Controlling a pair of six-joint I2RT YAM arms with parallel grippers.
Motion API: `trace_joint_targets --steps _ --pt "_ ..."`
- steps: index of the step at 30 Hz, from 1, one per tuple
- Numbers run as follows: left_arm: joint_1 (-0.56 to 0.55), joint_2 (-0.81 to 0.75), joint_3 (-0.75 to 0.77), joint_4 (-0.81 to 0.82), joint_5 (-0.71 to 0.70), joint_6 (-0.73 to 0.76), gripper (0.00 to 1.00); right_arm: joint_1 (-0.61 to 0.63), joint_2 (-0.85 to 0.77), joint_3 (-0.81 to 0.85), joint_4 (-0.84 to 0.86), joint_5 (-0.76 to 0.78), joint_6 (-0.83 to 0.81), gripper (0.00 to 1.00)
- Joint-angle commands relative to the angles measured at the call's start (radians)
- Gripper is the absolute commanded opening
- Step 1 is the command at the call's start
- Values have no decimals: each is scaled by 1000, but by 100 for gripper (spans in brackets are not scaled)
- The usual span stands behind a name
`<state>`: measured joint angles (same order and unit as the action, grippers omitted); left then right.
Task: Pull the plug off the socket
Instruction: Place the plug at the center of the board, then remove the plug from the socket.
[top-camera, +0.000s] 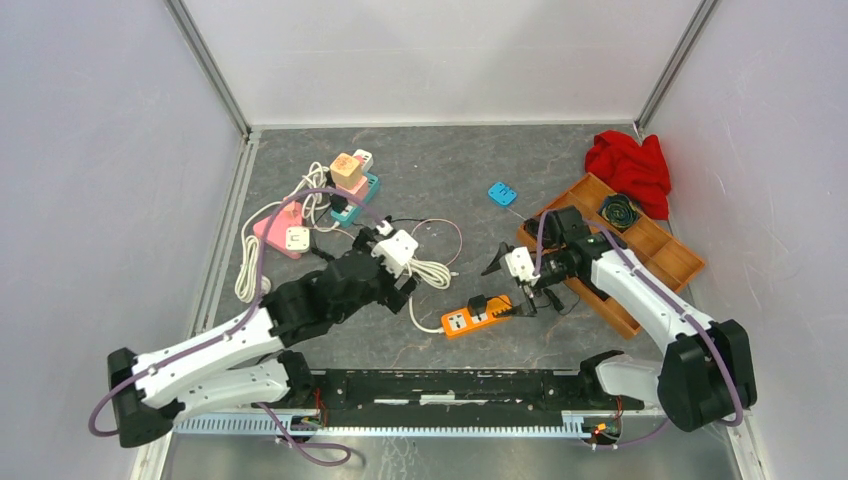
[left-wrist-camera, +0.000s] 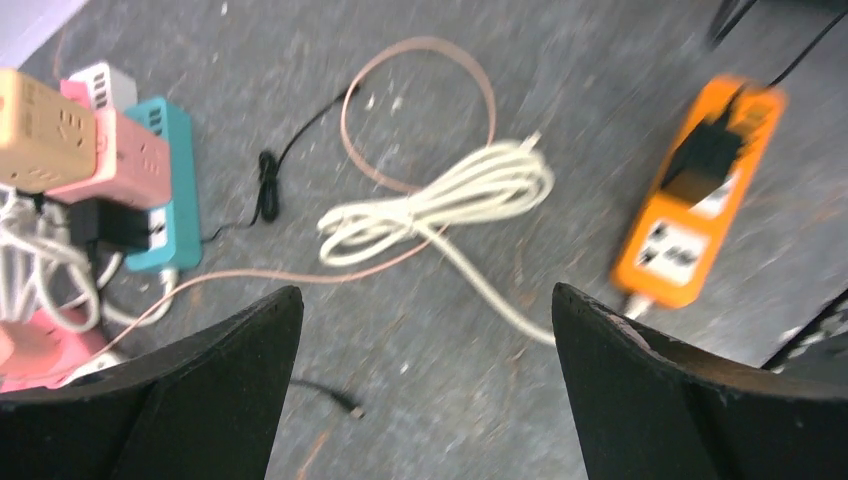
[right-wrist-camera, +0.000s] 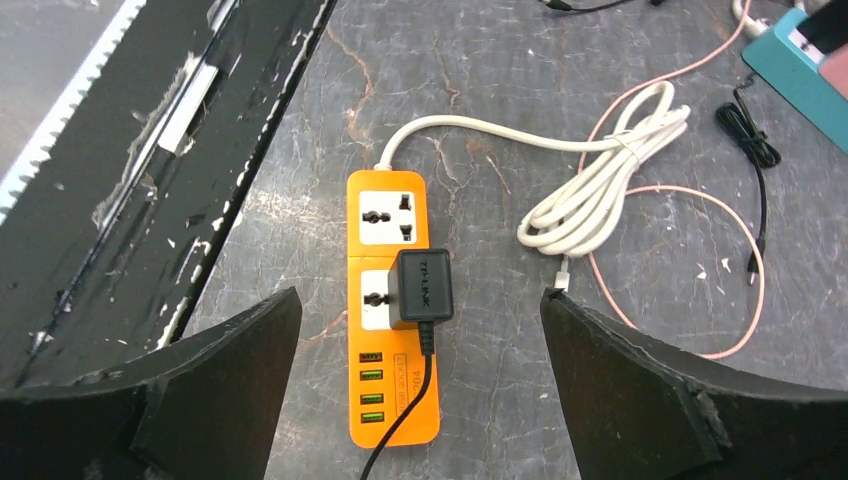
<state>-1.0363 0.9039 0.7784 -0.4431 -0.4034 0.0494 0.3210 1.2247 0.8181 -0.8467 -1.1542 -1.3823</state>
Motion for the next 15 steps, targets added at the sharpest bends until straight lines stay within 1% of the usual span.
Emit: trace_joint_targets --steps 1,4,6,9,12,15 --pt "4 -111 -54 213 150 -113 100 66 -48 -39 123 49 -74 96" --pt "4 -166 -144 338 290 -198 100 92 -37 -46 155 83 -38 96" --pt "4 -196 -216 423 343 -257 100 108 -28 -43 166 104 -16 95" --pt "4 -254 -355 564 383 -312 100 137 -24 -57 231 148 62 94" --pt "4 -296 -489 741 399 -347 100 167 -22 -71 289 186 125 94" --pt "4 -322 -597 874 432 -326 100 190 -12 -71 315 218 162 93"
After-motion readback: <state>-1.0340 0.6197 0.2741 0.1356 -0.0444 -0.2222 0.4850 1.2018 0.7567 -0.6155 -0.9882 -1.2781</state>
